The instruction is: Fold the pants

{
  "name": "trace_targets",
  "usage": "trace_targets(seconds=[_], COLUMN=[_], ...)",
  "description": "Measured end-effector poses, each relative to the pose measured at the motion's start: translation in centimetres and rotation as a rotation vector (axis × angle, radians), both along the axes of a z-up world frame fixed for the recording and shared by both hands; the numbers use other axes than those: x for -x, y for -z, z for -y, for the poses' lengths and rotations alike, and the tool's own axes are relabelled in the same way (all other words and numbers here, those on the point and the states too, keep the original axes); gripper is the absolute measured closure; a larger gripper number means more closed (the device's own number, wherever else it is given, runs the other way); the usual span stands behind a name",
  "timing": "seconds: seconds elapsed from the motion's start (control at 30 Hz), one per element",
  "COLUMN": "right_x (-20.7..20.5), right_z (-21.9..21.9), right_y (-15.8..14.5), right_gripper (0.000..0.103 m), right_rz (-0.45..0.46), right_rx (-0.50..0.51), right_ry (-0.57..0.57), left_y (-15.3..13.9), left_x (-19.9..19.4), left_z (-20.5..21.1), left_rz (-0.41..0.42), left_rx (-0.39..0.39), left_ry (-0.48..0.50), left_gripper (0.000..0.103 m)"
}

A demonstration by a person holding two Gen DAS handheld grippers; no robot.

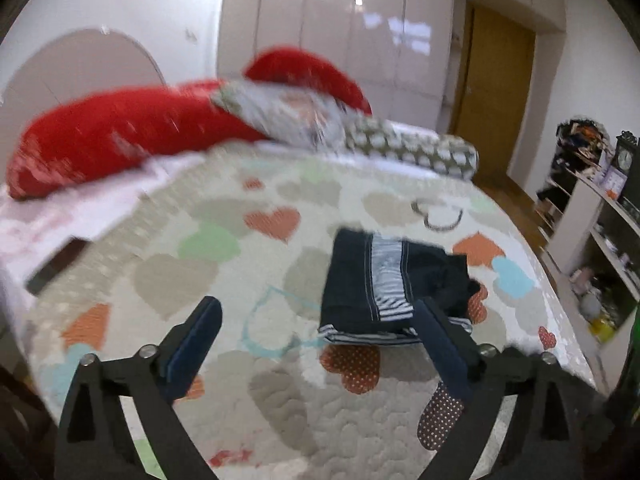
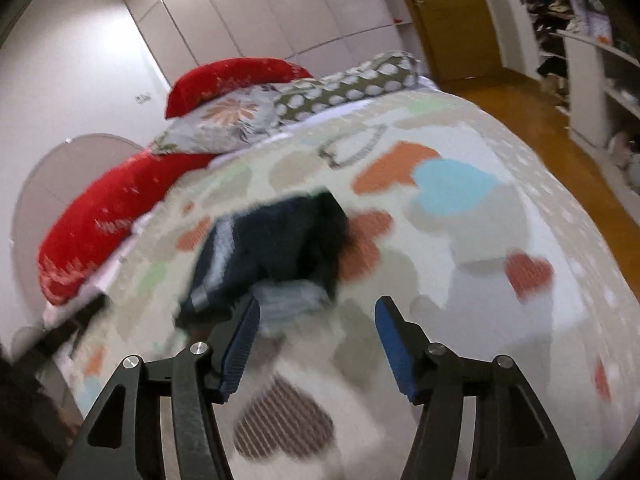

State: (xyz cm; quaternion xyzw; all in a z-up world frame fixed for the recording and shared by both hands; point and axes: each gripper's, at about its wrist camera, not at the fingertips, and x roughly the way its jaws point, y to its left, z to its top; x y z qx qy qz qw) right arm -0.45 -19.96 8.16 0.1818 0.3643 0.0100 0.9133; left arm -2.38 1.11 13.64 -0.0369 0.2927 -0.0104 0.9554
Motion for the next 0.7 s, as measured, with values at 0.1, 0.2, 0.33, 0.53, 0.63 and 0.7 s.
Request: trace_targets(seconds=[0.1, 0.2, 0.33, 0.53, 0.63, 0.7], right_x=[2.7, 4.4, 6.5, 8.4, 8.8, 9.1], right_z=[-0.7, -1.0, -1.9, -4.5, -5.7, -6.3], right_y=[0.4, 0.2, -1.0, -2.6, -3.0, -3.1], right_gripper=[0.038, 0.037, 0.034, 0.03, 0.029, 0.029], right_rz=[-0.006, -0.007, 0.007, 0.042, 0.038, 0.037], right_rx=[0.036, 0.047, 0.032, 0.08, 0.096, 0.112], right_ry=[0.012, 0.024, 0.025, -0.022, -0.048, -0.06], left_y=[-2.1, -4.2, -6.6, -8.1, -7.3, -6.4], left_x=[3.0, 5.7, 8.7, 9.4, 8.8, 8.3], left_z=[0.7, 0.8, 0.3, -1.5, -2.0, -2.0], left_rz=[0.122, 0.204, 0.298, 0.21, 0.119, 0.053], left_rx=[-0.074, -0.112, -0.124, -0.004, 0.033, 0.037], left_ry=[-0.034, -0.065, -0.106, -0.059, -0.029, -0.014], left_gripper=[0.0, 0.0, 0.0, 0.0, 0.0, 0.0])
